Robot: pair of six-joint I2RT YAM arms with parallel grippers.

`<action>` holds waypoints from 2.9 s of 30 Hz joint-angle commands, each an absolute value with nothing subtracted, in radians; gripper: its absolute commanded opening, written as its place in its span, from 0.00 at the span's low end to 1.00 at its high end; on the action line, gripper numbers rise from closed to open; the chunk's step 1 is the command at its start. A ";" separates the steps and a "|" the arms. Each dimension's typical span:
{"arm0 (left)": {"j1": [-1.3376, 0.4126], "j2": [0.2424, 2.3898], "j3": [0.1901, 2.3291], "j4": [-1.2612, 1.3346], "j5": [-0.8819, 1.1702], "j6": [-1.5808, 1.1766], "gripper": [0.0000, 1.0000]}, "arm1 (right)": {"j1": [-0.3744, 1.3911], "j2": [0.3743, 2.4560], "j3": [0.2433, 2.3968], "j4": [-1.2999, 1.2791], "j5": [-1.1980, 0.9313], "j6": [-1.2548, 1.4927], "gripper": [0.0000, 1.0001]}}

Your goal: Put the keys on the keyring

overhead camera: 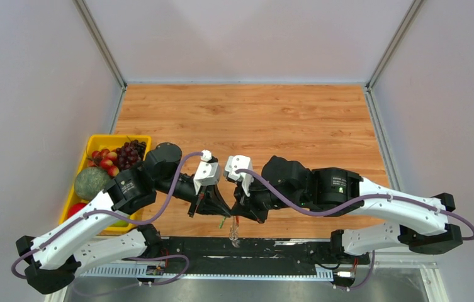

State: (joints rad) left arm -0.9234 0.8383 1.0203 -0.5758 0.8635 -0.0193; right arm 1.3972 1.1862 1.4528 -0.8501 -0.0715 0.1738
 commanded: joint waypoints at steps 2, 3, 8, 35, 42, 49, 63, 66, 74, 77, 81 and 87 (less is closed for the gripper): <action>-0.928 0.825 1.034 -0.536 0.882 -0.005 0.00 | 1.395 1.193 1.451 -0.800 -0.095 0.161 0.00; -0.927 0.824 1.034 -0.535 0.884 -0.005 0.00 | 1.395 1.182 1.443 -0.794 -0.089 0.158 0.00; -0.928 0.800 1.026 -0.493 0.873 -0.039 0.20 | 1.396 1.130 1.404 -0.733 -0.073 0.138 0.00; -0.926 0.790 1.009 -0.443 0.808 -0.079 0.32 | 1.396 1.070 1.410 -0.708 -0.042 0.067 0.00; -0.927 0.790 1.011 -0.455 0.789 -0.075 0.28 | 1.396 1.063 1.413 -0.712 -0.039 0.065 0.00; -0.926 0.793 1.012 -0.451 0.790 -0.078 0.19 | 1.396 1.062 1.417 -0.711 -0.035 0.062 0.00; -0.926 0.797 1.006 -0.443 0.804 -0.081 0.00 | 1.401 1.017 1.399 -0.636 -0.007 0.030 0.00; -0.926 0.796 1.006 -0.441 0.804 -0.084 0.00 | 1.408 1.008 1.393 -0.609 0.000 0.014 0.00; -0.926 0.792 0.995 -0.400 0.812 -0.107 0.00 | 1.432 0.989 1.353 -0.514 0.036 -0.046 0.00; -0.927 0.792 0.985 -0.367 0.836 -0.125 0.00 | 1.438 0.955 1.292 -0.430 0.033 -0.066 0.00; -0.927 0.793 0.978 -0.325 0.863 -0.145 0.00 | 1.442 0.920 1.232 -0.348 0.022 -0.088 0.00; -0.926 0.792 0.962 -0.242 0.908 -0.183 0.02 | 1.443 0.900 1.182 -0.258 -0.015 -0.113 0.00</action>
State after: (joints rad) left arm -0.9230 0.7937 0.9730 -0.3241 0.8471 -0.1448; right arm 1.4380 0.9287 1.1908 -0.4496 0.0135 -0.0746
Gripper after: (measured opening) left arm 0.008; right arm 0.006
